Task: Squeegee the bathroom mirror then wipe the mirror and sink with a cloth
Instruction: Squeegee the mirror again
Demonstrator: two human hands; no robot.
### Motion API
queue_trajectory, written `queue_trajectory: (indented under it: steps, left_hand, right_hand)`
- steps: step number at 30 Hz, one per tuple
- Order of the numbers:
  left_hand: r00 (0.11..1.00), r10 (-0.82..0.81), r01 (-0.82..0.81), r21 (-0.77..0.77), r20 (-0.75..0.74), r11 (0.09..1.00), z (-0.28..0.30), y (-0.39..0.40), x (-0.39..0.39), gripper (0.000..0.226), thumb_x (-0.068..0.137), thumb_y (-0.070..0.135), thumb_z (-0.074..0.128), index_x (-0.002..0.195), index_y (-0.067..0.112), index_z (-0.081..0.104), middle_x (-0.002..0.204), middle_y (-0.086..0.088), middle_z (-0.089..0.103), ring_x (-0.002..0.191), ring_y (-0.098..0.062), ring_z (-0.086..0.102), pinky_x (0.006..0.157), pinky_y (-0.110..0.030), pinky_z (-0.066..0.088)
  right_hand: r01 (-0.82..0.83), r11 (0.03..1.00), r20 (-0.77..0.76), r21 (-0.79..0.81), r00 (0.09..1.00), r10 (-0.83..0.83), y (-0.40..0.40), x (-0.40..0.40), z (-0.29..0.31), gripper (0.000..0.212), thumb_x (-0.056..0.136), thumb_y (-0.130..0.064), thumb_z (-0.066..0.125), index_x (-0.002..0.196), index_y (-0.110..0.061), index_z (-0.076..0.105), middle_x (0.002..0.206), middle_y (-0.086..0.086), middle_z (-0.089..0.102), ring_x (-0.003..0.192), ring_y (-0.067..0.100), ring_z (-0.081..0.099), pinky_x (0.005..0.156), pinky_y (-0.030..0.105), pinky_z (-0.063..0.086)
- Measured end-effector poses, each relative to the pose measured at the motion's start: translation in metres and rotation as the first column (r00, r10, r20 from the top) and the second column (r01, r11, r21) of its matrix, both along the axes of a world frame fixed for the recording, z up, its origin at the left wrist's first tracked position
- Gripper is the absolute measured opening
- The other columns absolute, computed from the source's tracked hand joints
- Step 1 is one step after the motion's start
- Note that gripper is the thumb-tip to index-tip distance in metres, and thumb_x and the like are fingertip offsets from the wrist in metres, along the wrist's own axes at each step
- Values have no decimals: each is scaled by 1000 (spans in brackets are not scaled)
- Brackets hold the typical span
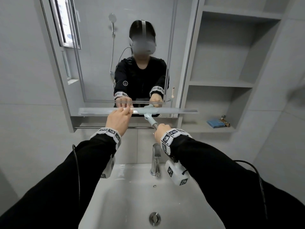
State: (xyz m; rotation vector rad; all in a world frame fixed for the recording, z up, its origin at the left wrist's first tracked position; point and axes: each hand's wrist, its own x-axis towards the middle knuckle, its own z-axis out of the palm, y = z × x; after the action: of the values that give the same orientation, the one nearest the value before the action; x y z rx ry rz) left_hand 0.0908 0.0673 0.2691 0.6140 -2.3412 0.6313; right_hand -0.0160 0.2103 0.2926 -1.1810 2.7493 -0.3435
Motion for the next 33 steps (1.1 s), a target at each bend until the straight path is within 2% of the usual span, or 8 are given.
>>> queue_trajectory:
  steps: [3, 7, 13, 20, 27, 30, 32, 33]
  left_hand:
    - [1000, 6, -6, -16, 11, 1000, -7, 1, -1, 41, 44, -7, 80, 83, 4, 72, 69, -6, 63, 55, -23, 60, 46, -24, 45]
    - [1000, 19, -18, -42, 24, 999, -14, -1, -1, 41, 42, -3, 83, 80, 7, 73, 69, -3, 64, 55, -21, 60, 46, -23, 46]
    - [1000, 1, 1, -93, 17, 996, -27, -5, -3, 38, 41, 1, 83, 77, 9, 73, 65, 0, 61, 55, -20, 60, 51, -22, 48]
    - [1000, -7, 5, -113, -21, 994, -40, -10, -5, 40, 46, 3, 83, 84, 7, 73, 71, -2, 64, 61, -22, 62, 52, -24, 50]
    - [999, -22, 18, -110, -40, 994, -57, -8, 0, 46, 47, 5, 83, 92, 7, 73, 78, -2, 67, 66, -23, 64, 60, -26, 53]
    - [995, 31, -32, -6, -99, 999, -58, 0, 3, 34, 52, 1, 76, 84, 7, 70, 76, -7, 64, 64, -27, 62, 59, -32, 50]
    - [984, 87, -45, 257, -154, 965, -53, 6, 5, 12, 72, 9, 67, 83, 7, 64, 75, -10, 62, 66, -31, 61, 58, -35, 45]
    - [976, 153, -72, 431, -155, 899, -51, 7, 5, 11, 83, 20, 59, 84, 9, 62, 76, -9, 64, 70, -32, 61, 59, -34, 43]
  right_hand:
    - [11, 1000, 28, 14, 1000, -12, -1, 1, -8, 32, 98, -14, 44, 126, 1, 46, 129, 13, 55, 118, 27, 56, 88, 30, 44]
    - [20, 999, 58, 46, 998, -23, -2, 1, -17, 33, 96, -16, 47, 126, -1, 46, 127, 12, 56, 114, 28, 58, 83, 31, 43]
    - [31, 999, 66, 29, 997, -33, 0, 0, -31, 33, 96, -15, 47, 125, -1, 46, 126, 11, 57, 113, 27, 59, 70, 25, 33]
    - [57, 998, 70, 26, 996, -58, -6, -3, -44, 34, 94, -16, 50, 124, -2, 46, 123, 11, 58, 109, 28, 60, 70, 26, 34]
    - [84, 996, 106, 24, 991, -86, -4, -7, -58, 34, 95, -17, 50, 123, 0, 46, 124, 13, 56, 109, 28, 61, 76, 29, 43]
    - [79, 996, 114, -26, 991, -76, 3, -10, -65, 26, 97, -18, 45, 117, -1, 46, 120, 15, 58, 104, 30, 62, 70, 30, 40]
    - [63, 997, 108, -47, 992, -58, 7, -8, -71, 21, 98, -22, 43, 110, -4, 44, 118, 16, 59, 104, 33, 61, 73, 32, 43]
    - [59, 997, 113, -51, 992, -53, 8, -6, -73, 23, 98, -24, 42, 110, -5, 43, 118, 17, 59, 105, 34, 60, 77, 34, 45]
